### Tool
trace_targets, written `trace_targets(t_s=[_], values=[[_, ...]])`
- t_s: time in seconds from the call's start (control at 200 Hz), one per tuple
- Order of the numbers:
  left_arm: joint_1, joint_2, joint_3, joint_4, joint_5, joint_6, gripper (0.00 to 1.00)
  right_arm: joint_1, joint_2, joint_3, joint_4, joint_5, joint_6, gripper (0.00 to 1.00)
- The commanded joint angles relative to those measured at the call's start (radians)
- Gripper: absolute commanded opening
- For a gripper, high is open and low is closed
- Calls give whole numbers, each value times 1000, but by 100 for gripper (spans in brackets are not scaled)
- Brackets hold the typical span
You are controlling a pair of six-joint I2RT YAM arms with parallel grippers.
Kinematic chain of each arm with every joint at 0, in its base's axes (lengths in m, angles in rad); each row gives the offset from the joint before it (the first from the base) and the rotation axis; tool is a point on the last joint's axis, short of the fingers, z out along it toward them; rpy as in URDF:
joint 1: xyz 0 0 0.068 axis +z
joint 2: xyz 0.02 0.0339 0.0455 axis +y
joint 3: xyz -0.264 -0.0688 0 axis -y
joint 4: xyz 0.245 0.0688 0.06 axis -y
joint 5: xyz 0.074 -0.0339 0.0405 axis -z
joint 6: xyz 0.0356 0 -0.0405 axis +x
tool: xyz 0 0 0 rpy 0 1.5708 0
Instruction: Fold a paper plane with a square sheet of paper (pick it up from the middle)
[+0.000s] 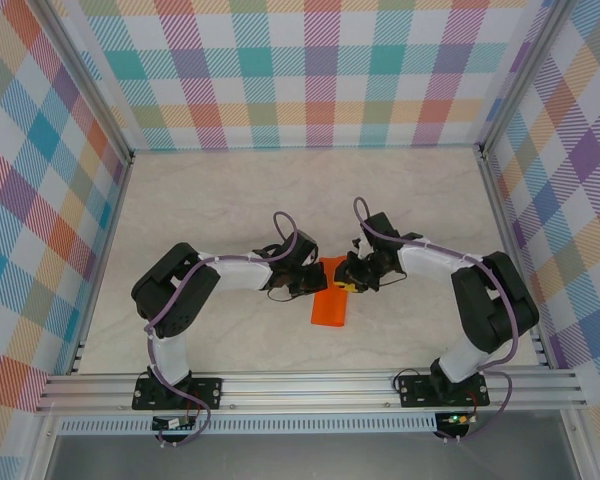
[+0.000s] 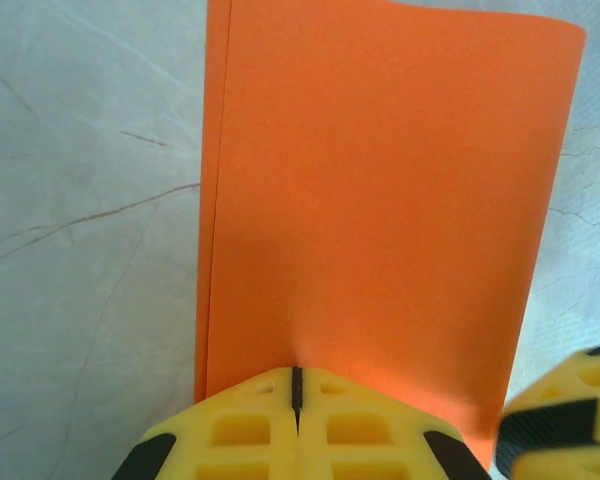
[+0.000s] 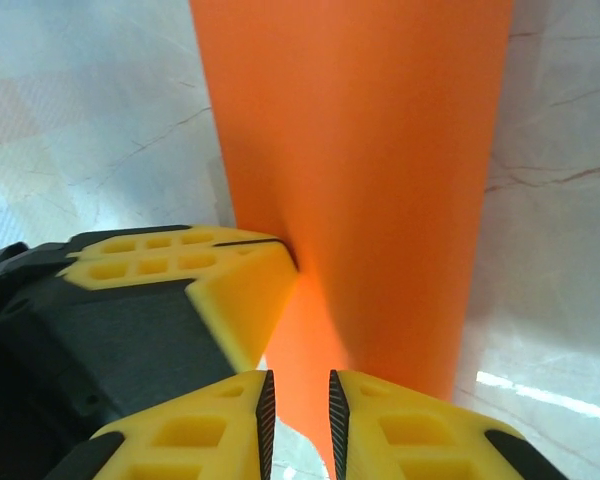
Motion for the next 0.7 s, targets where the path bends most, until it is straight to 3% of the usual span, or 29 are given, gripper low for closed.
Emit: trace_targets(t_s=[0.0, 0.48, 0.695], values=[[-24, 67, -35, -167, -67, 28, 0, -9, 29, -22, 28, -29, -35, 24], [-24, 52, -48, -156, -68, 20, 0, -28, 13, -111, 109, -53, -51, 28], [-25, 14, -28, -168, -75, 27, 0, -28, -71, -30, 3, -27, -86, 34]])
